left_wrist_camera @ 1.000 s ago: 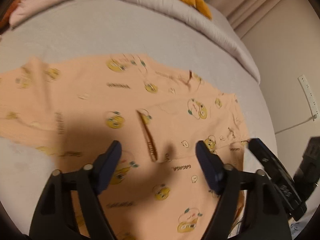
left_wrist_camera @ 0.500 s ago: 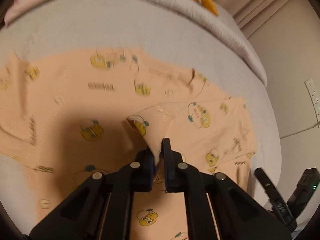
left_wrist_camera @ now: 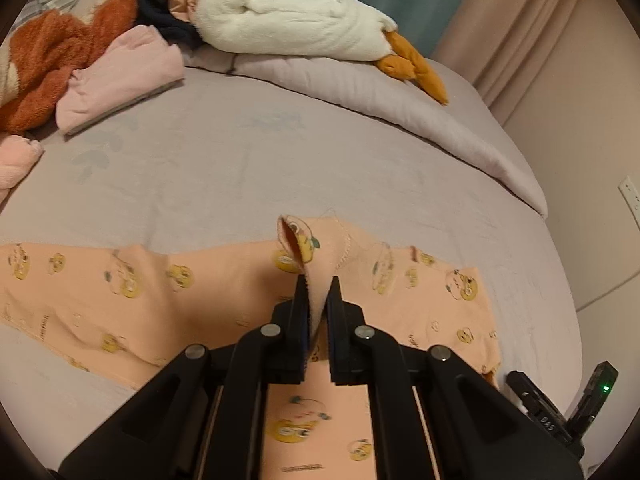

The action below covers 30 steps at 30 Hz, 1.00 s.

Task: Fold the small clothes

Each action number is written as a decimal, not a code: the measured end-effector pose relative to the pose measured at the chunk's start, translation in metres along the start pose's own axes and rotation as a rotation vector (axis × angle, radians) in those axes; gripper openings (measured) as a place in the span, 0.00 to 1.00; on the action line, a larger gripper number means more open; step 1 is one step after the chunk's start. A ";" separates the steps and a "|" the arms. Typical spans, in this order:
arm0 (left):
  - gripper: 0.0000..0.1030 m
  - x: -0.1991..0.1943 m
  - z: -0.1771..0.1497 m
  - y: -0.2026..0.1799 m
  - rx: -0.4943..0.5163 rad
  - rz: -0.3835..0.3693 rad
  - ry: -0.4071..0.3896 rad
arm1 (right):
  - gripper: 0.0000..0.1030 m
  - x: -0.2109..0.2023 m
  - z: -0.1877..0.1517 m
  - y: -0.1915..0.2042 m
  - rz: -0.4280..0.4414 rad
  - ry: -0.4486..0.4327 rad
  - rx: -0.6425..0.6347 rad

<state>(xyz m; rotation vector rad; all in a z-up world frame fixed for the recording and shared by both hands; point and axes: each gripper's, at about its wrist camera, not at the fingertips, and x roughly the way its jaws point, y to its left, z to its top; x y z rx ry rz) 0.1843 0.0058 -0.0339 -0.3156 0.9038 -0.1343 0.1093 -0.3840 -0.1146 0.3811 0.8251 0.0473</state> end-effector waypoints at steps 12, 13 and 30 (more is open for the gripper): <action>0.06 0.015 -0.007 0.033 -0.019 0.089 0.061 | 0.65 0.015 0.005 0.015 0.002 0.029 -0.025; 0.07 0.017 -0.009 0.036 -0.023 0.090 0.068 | 0.65 0.016 0.006 0.016 -0.003 0.032 -0.030; 0.07 0.036 -0.023 0.058 -0.034 0.103 0.132 | 0.09 0.028 0.007 0.026 -0.042 0.069 -0.093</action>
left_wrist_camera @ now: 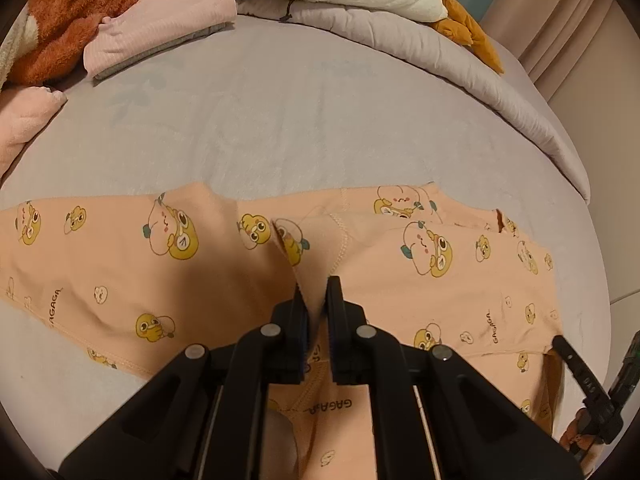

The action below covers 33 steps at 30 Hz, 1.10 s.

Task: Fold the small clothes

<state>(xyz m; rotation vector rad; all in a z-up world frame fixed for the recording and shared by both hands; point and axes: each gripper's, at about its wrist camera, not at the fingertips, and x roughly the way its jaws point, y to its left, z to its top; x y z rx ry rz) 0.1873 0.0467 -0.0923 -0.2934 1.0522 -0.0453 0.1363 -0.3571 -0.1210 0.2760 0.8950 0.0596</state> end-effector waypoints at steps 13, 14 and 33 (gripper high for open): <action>0.11 0.026 -0.006 0.003 0.017 0.041 0.065 | 0.09 0.011 -0.007 -0.006 -0.042 0.039 0.020; 0.12 0.027 -0.006 0.004 0.018 0.043 0.067 | 0.09 0.012 -0.007 -0.005 -0.042 0.040 0.022; 0.15 0.031 -0.017 0.006 0.066 0.073 0.031 | 0.09 0.017 -0.008 -0.009 -0.032 0.055 0.057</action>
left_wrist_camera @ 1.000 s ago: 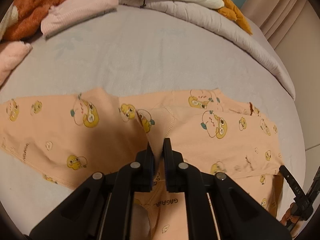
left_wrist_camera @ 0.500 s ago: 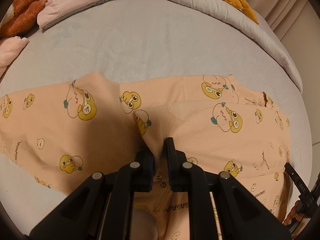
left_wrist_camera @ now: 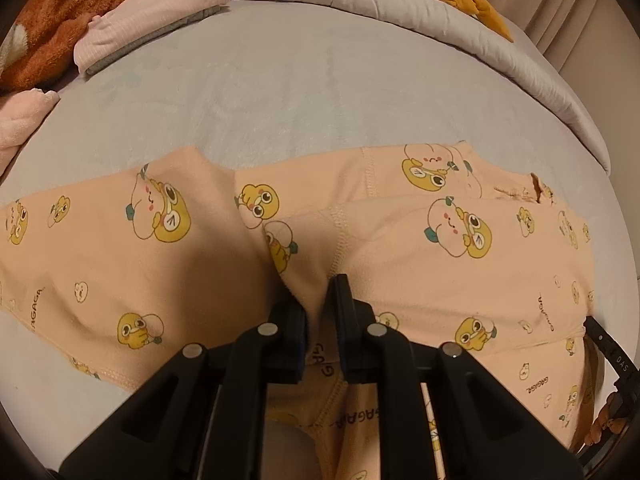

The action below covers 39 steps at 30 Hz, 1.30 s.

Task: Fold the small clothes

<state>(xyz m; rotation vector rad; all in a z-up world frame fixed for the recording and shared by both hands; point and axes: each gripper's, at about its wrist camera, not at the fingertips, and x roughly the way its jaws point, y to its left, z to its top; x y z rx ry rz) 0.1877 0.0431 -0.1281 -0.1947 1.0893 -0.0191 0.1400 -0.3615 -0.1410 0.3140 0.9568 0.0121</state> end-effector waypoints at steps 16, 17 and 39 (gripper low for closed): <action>0.15 0.002 0.001 -0.005 -0.031 0.011 -0.010 | 0.09 -0.002 -0.003 0.000 -0.027 -0.012 -0.009; 0.16 0.001 0.001 -0.004 -0.036 0.011 -0.012 | 0.09 -0.002 -0.003 0.001 -0.032 -0.014 -0.012; 0.34 -0.047 -0.001 0.010 -0.162 -0.002 -0.010 | 0.13 -0.008 0.008 0.003 -0.079 0.006 -0.006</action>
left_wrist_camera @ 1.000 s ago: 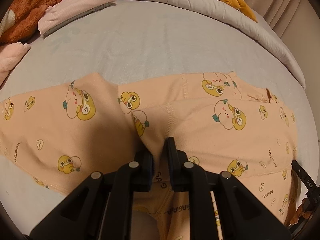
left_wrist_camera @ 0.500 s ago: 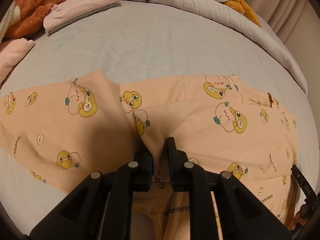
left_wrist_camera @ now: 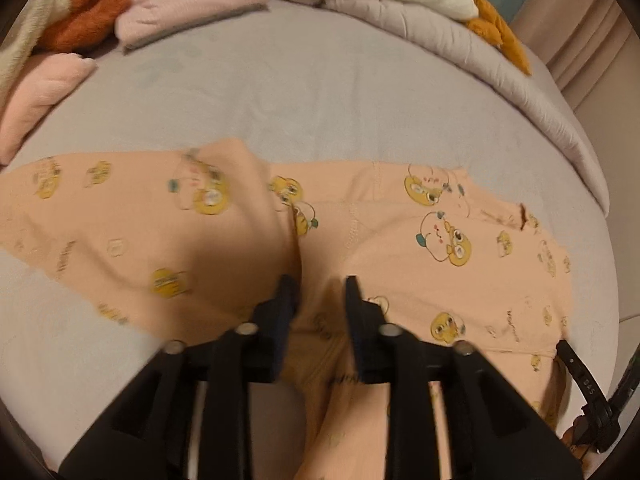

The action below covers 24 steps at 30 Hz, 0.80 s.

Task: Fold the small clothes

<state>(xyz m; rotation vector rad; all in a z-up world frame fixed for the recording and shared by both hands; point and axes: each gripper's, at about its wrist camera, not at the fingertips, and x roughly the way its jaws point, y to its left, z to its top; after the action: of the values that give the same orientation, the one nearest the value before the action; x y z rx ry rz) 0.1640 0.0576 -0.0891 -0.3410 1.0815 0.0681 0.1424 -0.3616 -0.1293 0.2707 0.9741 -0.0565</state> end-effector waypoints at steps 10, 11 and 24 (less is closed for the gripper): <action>0.82 -0.082 -0.014 0.043 -0.069 0.007 -0.185 | 0.72 -0.062 0.006 0.031 0.076 -0.170 -0.038; 0.83 -0.088 -0.016 0.049 -0.078 0.011 -0.196 | 0.72 -0.067 0.006 0.035 0.086 -0.184 -0.048; 0.85 -0.106 -0.029 0.135 -0.209 0.060 -0.212 | 0.82 -0.095 -0.009 0.101 0.189 -0.226 -0.176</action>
<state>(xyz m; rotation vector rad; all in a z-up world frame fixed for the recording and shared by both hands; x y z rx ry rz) 0.0599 0.1883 -0.0412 -0.4781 0.8756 0.2665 0.0981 -0.2691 -0.0354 0.1882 0.7203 0.1674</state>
